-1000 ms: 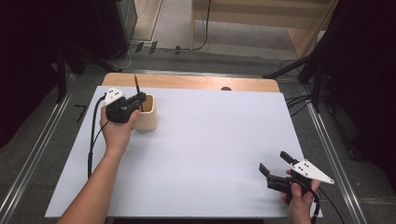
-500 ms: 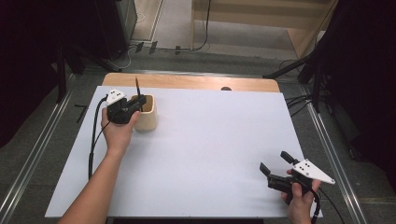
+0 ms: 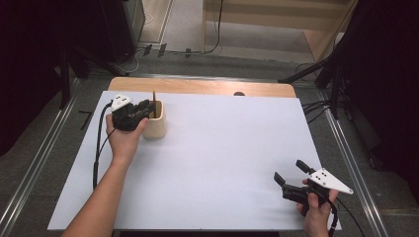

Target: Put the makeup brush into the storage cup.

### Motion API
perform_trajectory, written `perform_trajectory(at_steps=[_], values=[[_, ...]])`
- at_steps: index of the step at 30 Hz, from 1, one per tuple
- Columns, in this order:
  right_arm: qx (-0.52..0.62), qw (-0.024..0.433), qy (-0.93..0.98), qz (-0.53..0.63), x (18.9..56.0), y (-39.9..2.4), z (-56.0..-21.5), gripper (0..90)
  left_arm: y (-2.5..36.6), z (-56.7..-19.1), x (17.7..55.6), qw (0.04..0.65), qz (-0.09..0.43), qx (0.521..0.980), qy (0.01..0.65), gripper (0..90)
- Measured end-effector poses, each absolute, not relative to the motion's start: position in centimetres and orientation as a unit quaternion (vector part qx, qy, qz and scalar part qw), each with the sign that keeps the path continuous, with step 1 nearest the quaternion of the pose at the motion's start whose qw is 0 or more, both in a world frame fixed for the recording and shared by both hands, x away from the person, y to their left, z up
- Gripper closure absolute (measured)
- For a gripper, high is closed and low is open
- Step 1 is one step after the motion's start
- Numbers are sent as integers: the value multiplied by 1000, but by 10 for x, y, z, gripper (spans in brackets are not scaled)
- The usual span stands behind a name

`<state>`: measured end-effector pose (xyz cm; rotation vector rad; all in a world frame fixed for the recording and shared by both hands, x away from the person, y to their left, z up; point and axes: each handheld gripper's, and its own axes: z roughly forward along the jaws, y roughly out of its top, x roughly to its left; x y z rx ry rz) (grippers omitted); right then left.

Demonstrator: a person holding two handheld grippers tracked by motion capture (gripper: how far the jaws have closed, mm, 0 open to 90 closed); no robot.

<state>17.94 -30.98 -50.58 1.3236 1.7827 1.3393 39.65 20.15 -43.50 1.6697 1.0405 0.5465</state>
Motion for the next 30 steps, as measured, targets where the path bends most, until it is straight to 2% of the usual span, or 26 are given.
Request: perform_trajectory(at_steps=[6,11,30], values=[[492,270,662,498,180,-310,-506,52,202,-429,387,532,233,696,423,203],[490,271,664,497,180,-309,-506,52,205,-428,377,543,219,704,402,0],[489,271,664,496,180,-309,-506,52,226,-426,341,553,227,697,396,0]])
